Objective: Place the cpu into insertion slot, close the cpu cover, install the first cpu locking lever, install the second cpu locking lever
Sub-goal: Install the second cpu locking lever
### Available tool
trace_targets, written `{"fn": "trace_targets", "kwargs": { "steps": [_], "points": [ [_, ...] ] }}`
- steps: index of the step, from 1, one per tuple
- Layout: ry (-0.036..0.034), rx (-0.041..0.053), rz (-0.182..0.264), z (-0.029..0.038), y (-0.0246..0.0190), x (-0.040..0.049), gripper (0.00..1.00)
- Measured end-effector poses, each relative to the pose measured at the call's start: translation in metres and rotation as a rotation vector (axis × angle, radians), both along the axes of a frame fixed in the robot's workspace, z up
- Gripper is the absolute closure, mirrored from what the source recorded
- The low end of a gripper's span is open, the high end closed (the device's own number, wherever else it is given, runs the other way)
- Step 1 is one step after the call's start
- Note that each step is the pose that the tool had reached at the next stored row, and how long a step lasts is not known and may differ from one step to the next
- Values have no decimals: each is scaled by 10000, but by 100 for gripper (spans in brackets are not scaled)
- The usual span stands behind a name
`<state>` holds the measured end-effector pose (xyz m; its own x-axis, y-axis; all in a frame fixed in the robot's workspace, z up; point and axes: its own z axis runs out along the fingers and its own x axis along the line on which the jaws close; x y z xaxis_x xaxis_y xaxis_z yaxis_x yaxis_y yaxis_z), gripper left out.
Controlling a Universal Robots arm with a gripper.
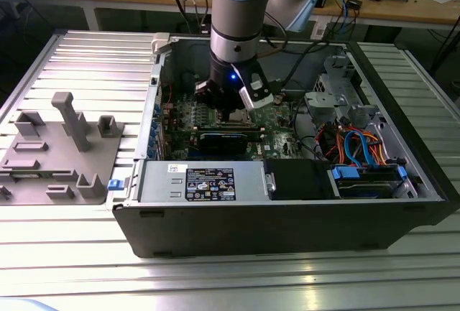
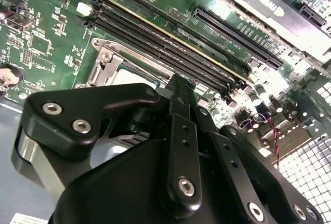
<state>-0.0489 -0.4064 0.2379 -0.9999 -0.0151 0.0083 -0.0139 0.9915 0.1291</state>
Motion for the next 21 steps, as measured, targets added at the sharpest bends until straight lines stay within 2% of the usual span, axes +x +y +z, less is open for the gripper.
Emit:
{"fn": "trace_targets", "kwargs": {
  "steps": [7, 14, 18, 21],
  "points": [
    [19, 337, 20, -43, -37, -23, 89],
    [53, 397, 25, -127, -62, -58, 89],
    [52, 481, 22, -179, -63, -63, 89],
    [54, 480, 24, -183, -63, -62, 89]
  ]
}}
